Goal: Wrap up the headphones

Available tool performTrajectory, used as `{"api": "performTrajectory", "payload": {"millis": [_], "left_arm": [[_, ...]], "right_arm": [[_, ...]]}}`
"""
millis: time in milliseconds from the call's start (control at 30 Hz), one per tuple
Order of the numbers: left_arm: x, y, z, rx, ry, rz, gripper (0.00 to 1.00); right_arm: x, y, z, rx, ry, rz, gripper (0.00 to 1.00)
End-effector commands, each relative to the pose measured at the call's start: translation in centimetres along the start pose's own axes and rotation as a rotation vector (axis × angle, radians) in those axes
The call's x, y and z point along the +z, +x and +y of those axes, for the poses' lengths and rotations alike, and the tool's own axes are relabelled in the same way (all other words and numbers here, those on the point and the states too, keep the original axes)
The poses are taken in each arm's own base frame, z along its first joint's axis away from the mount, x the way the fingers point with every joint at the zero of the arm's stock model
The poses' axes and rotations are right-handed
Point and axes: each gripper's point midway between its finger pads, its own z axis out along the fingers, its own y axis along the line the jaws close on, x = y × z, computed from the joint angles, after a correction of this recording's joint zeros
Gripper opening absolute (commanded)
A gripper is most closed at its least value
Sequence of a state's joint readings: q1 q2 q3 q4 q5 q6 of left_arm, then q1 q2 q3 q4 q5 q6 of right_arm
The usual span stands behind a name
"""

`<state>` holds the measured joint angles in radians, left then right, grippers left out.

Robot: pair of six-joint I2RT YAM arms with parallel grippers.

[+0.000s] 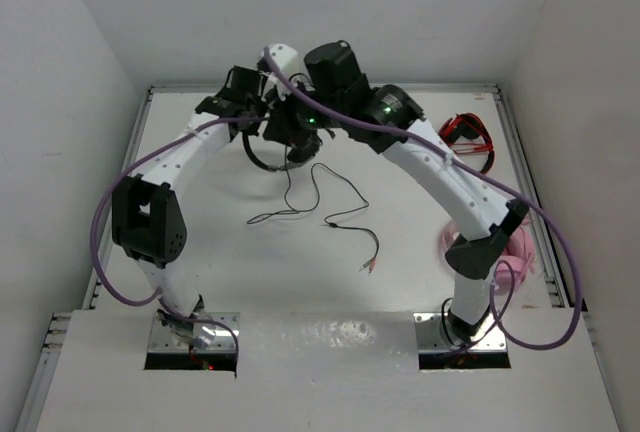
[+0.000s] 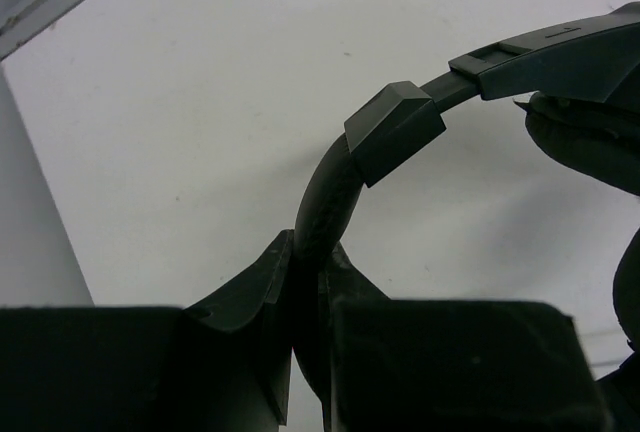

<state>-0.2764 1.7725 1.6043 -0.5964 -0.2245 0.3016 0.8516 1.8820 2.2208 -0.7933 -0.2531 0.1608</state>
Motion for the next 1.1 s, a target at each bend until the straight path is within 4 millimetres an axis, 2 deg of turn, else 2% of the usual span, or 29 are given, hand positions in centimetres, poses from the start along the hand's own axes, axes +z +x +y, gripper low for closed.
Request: {"api": "performTrajectory", "payload": {"millis": [0,67,100,200,267,300,333,367,400,433,467,500,533,567,600,633,667,733,767,800,833,900,1067], "left_arm": [[-3.7,-4.5,0.9,0.097,-0.038,-0.186,0.00],[-4.1,-4.2,-0.8,0.159,0.037,-0.189,0.00],[-4.3,-4.2,-1.6,0.188,0.065,-0.191,0.00],[-4.9,-4.3,-3.1,0.240,0.127,-0.204,0.00],[-4.8,-5.1,-1.5,0.129,0.043,-0.191,0.00],[-4.5,-5.1,-0.1,0.080,0.014,-0.170,0.00],[-4.6,-5.9,0.1,0.011,0.064,-0.162,0.00],[-4.5,-6.3,0.3,-0.035,0.115,-0.162,0.00],[-4.1,-6.4,0.4,-0.122,0.222,-0.162,0.00],[-4.9,-7.6,1.1,-0.160,0.247,-0.188,0.00],[-5.0,-7.3,0.9,-0.181,0.272,-0.170,0.00],[-5.1,-7.4,0.8,-0.195,0.280,-0.169,0.00],[-5.5,-7.6,0.6,-0.232,0.289,-0.173,0.00],[-5.7,-7.7,0.6,-0.251,0.291,-0.176,0.00],[-6.2,-7.9,0.5,-0.293,0.295,-0.180,0.00],[-6.6,-8.1,0.4,-0.313,0.302,-0.187,0.00],[-7.1,-8.4,0.2,-0.351,0.318,-0.193,0.00],[-7.7,-8.7,-0.2,-0.383,0.345,-0.198,0.00],[-8.0,-9.0,-0.4,-0.397,0.360,-0.206,0.00],[-8.5,-9.1,-0.7,-0.414,0.381,-0.211,0.00],[-8.6,-9.2,-0.8,-0.422,0.388,-0.212,0.00],[-8.6,-9.1,-1.1,-0.433,0.403,-0.201,0.00],[-7.9,-8.1,-0.7,-0.449,0.354,-0.175,0.00]], "right_arm": [[-3.2,1.5,-4.6,0.059,0.150,0.066,0.00],[-4.9,2.0,-6.7,0.098,0.207,0.075,0.00],[-5.9,2.5,-8.5,0.112,0.248,0.087,0.00],[-7.8,3.3,-10.1,0.029,0.317,0.140,0.00],[-8.9,3.6,-10.2,0.011,0.333,0.150,0.00],[-9.2,3.7,-10.1,0.001,0.336,0.144,0.00],[-8.9,5.3,-10.2,0.009,0.337,0.180,0.00],[-10.1,5.3,-10.0,0.002,0.359,0.165,0.00],[-10.3,5.2,-10.1,-0.012,0.368,0.142,0.00],[-10.4,5.7,-10.1,-0.016,0.370,0.137,0.00],[-9.7,8.4,-10.2,-0.006,0.363,0.185,0.00],[-10.3,7.1,-9.7,-0.033,0.357,0.103,0.00],[-9.5,9.5,-9.7,-0.023,0.342,0.136,0.00],[-9.6,8.5,-9.5,-0.035,0.340,0.070,0.00],[-8.8,10.6,-9.3,-0.022,0.320,0.095,0.00],[-8.4,10.8,-9.2,-0.019,0.309,0.078,0.00],[-7.9,10.1,-9.0,-0.009,0.294,0.024,0.00],[-6.6,11.5,-9.2,0.020,0.283,0.026,0.00],[-5.9,11.2,-9.2,0.021,0.278,-0.001,0.00],[-5.1,11.7,-9.3,0.017,0.280,0.012,0.00],[-4.2,11.8,-8.6,-0.005,0.268,0.023,0.00],[-2.7,11.8,-8.7,-0.052,0.278,0.064,0.00],[-1.5,12.0,-7.9,-0.055,0.231,0.110,0.00]]}}
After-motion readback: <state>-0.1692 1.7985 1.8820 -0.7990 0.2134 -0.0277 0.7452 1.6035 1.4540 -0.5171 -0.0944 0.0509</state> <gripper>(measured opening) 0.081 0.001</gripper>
